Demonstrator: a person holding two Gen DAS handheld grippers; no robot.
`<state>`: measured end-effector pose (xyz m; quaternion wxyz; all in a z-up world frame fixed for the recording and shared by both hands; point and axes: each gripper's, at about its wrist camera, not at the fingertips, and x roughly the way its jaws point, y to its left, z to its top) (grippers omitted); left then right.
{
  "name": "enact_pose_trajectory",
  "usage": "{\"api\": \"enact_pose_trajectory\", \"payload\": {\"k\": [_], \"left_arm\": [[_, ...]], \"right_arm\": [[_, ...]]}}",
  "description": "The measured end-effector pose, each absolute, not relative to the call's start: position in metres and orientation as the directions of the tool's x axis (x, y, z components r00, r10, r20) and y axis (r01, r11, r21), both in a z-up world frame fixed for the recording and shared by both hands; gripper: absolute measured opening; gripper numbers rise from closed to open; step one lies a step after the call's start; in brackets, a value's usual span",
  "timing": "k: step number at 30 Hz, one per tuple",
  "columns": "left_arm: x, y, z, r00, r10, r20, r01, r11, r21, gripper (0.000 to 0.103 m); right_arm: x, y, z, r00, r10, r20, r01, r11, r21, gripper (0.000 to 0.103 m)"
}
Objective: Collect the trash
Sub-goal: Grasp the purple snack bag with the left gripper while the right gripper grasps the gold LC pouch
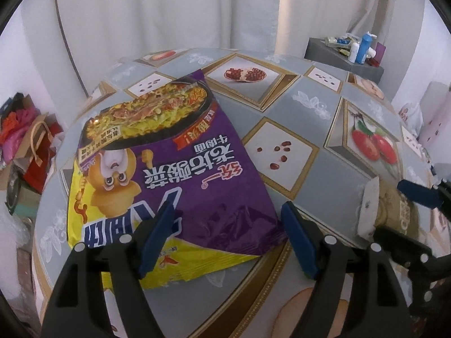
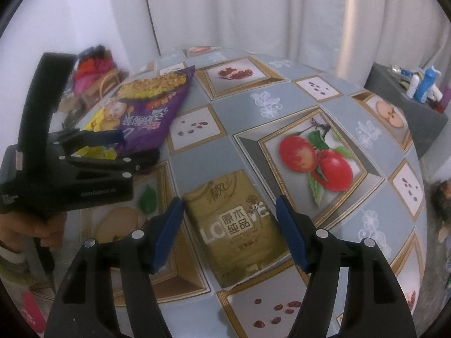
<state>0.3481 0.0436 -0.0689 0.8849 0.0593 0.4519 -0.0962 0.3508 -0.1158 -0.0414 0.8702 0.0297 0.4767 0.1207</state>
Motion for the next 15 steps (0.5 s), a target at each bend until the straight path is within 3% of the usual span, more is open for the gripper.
{"api": "enact_pose_trajectory", "payload": {"k": [6,15], "left_arm": [[0.3473,0.0445,-0.069,0.579,-0.121,-0.806,0.224,0.974,0.014,0.075],[0.3454,0.0453,-0.0672,0.586,-0.122,-0.801,0.218,0.976,0.011,0.061]], "right_arm": [[0.3519,-0.1151,-0.0437,0.511,0.234,-0.828,-0.184,0.97,0.16,0.065],[0.3524,-0.1143,-0.044,0.509,0.231,-0.829,-0.182,0.97,0.159,0.064]]}}
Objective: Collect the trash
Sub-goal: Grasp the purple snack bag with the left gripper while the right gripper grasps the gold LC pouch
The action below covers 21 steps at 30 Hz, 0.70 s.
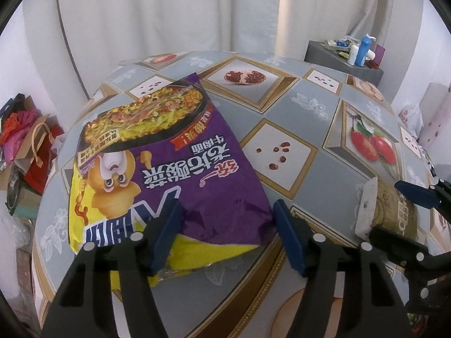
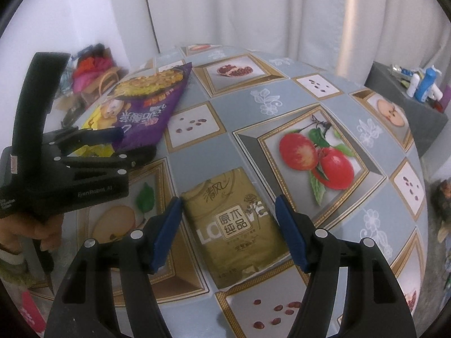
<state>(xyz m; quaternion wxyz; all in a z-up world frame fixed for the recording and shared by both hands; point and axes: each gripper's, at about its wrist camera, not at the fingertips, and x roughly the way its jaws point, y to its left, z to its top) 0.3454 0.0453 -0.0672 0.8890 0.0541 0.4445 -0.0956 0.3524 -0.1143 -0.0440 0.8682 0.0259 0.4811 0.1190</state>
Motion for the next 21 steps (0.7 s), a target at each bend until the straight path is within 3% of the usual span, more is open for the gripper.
{"api": "enact_pose_trajectory", "payload": {"k": [7,14,21], "left_arm": [[0.346,0.051,-0.065,0.59,-0.116,-0.799,0.205,0.979,0.009,0.046],[0.346,0.055,-0.064,0.595,-0.118,-0.795,0.201,0.98,0.005,0.04],[0.346,0.055,-0.061,0.602,-0.133,-0.787,0.204,0.979,-0.009,0.026]], "right_arm": [[0.353,-0.115,-0.045,0.509,0.233,-0.828,-0.182,0.97,0.161,0.064],[0.352,-0.116,-0.045,0.509,0.235,-0.828,-0.182,0.97,0.163,0.063],[0.353,-0.116,-0.046,0.514,0.235,-0.825,-0.182,0.97,0.163,0.061]]}}
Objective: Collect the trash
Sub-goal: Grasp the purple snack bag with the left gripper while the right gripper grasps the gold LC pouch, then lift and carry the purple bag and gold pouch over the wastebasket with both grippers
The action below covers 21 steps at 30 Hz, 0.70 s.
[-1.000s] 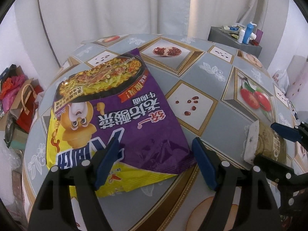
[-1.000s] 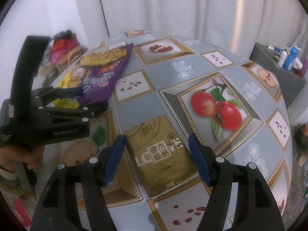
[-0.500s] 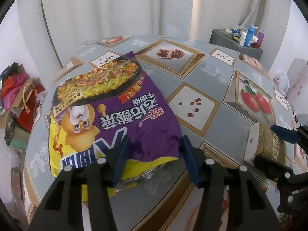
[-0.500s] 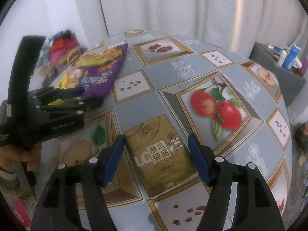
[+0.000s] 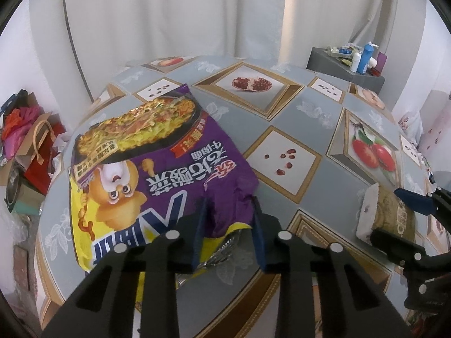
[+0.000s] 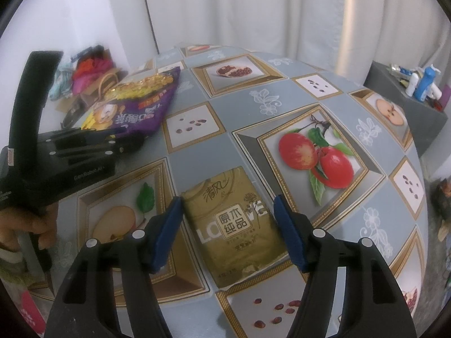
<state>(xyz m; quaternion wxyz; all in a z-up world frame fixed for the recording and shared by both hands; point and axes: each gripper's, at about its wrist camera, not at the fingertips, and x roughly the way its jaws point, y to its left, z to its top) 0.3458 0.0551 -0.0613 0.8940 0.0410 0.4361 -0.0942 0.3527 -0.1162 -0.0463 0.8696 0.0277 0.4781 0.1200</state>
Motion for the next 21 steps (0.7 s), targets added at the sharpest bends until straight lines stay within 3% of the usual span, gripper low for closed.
{"api": "enact_pose_trajectory", "payload": {"k": [2,4,21], "left_arm": [[0.345,0.054,-0.06,0.605,-0.137,-0.784,0.209,0.978,-0.01,0.023],[0.345,0.054,-0.059,0.609,-0.145,-0.78,0.211,0.977,-0.017,0.012],[0.311,0.057,-0.039,0.639,-0.208,-0.74,0.248,0.967,-0.058,0.008]], "right_arm": [[0.352,-0.117,-0.046,0.516,0.236,-0.824,-0.181,0.97,0.165,0.06],[0.353,-0.117,-0.047,0.517,0.238,-0.822,-0.181,0.969,0.166,0.06],[0.345,-0.118,-0.043,0.527,0.243,-0.815,-0.179,0.968,0.173,0.057]]}}
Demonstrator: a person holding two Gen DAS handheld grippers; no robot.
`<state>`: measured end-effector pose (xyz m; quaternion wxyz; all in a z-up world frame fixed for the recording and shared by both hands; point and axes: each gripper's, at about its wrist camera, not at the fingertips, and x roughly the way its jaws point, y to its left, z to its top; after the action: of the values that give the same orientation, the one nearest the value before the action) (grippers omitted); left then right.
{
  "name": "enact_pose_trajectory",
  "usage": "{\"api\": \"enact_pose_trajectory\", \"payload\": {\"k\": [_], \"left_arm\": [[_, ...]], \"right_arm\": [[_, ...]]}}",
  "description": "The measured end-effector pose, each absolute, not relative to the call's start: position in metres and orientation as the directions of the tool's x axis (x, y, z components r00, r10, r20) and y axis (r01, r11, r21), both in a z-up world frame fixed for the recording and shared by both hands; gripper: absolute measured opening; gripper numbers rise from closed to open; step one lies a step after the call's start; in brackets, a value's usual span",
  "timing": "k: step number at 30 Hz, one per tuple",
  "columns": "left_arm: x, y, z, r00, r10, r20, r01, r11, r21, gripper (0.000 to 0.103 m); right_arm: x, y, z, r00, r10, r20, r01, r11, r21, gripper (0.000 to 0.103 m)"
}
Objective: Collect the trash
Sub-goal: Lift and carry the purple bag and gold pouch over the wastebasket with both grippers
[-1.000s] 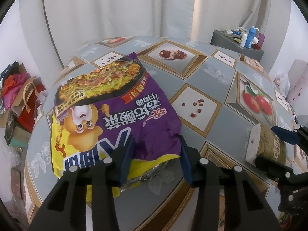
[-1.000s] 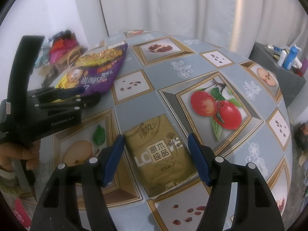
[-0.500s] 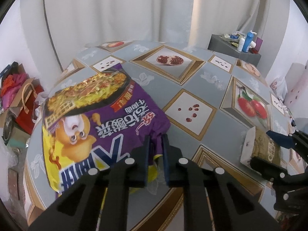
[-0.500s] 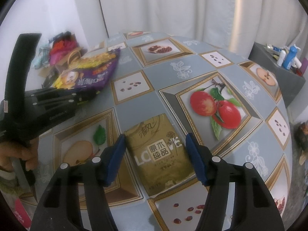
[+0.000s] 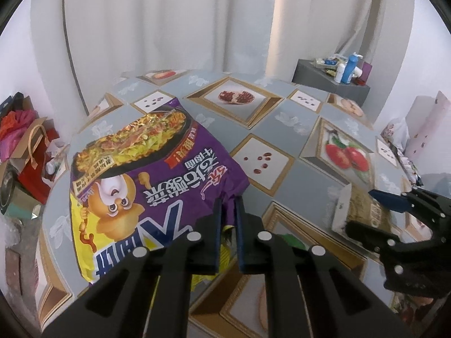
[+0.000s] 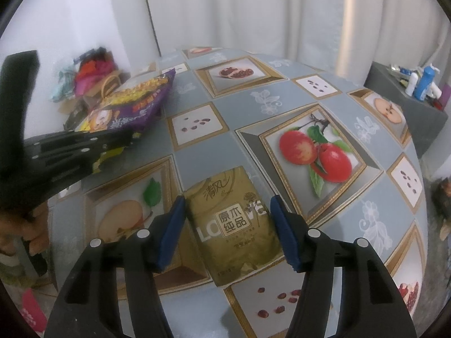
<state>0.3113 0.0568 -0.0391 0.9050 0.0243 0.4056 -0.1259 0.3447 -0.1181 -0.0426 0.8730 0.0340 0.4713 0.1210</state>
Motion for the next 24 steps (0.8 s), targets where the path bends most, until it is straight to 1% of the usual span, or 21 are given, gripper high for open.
{"api": "enact_pose_trajectory", "payload": {"k": [15,24], "left_arm": [[0.253,0.055,0.0,0.696,-0.259,-0.67,0.28,0.957,-0.079,0.008],[0.216,0.042,0.043,0.74,-0.303,-0.601,0.322,0.943,-0.079,0.007]], "right_arm": [[0.312,-0.131,-0.009,0.59,0.226,-0.775,-0.143,0.974,0.175,0.057],[0.276,-0.151,0.029,0.656,0.196,-0.729,-0.103,0.98,0.172,0.057]]}}
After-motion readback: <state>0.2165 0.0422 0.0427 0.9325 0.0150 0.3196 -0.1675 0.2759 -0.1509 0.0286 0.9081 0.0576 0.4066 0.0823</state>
